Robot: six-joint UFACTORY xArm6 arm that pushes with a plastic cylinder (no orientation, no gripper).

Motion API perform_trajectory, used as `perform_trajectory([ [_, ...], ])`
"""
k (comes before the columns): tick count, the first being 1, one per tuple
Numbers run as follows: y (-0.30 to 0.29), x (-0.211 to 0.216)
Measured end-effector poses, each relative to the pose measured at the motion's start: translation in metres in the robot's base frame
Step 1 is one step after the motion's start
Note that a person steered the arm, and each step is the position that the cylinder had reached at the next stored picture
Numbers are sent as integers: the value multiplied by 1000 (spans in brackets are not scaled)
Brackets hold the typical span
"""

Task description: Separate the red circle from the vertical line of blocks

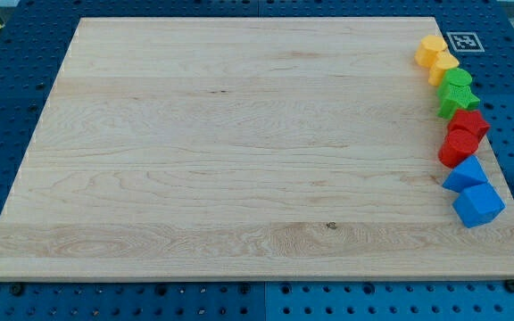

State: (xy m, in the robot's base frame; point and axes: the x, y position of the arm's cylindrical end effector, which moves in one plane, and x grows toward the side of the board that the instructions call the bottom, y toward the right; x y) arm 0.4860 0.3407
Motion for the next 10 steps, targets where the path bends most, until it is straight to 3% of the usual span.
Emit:
perform_trajectory([
  [1,-3,-2],
  [4,-83,-2],
  [7,-111,-17],
  [10,-209,-32],
])
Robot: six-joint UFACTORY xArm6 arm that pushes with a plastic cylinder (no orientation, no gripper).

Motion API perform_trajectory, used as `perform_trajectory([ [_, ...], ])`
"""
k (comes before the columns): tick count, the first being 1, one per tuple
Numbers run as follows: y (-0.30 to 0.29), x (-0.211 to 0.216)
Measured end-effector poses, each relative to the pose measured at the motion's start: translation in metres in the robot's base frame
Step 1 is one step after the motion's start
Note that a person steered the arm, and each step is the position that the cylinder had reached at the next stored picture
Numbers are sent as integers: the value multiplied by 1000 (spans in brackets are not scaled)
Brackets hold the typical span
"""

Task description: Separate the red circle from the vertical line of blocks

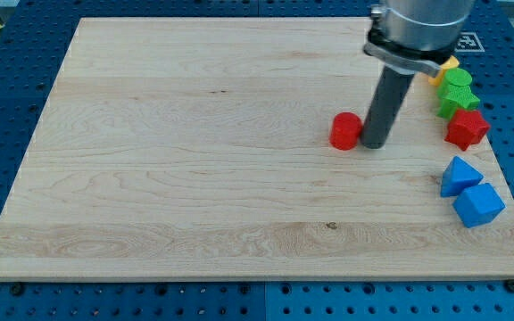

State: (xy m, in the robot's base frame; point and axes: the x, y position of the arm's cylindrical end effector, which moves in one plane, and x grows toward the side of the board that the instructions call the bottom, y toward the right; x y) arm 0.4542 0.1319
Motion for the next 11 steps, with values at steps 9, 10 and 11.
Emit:
perform_trajectory([
  [9,138,34],
  [10,160,43],
  [11,189,42],
])
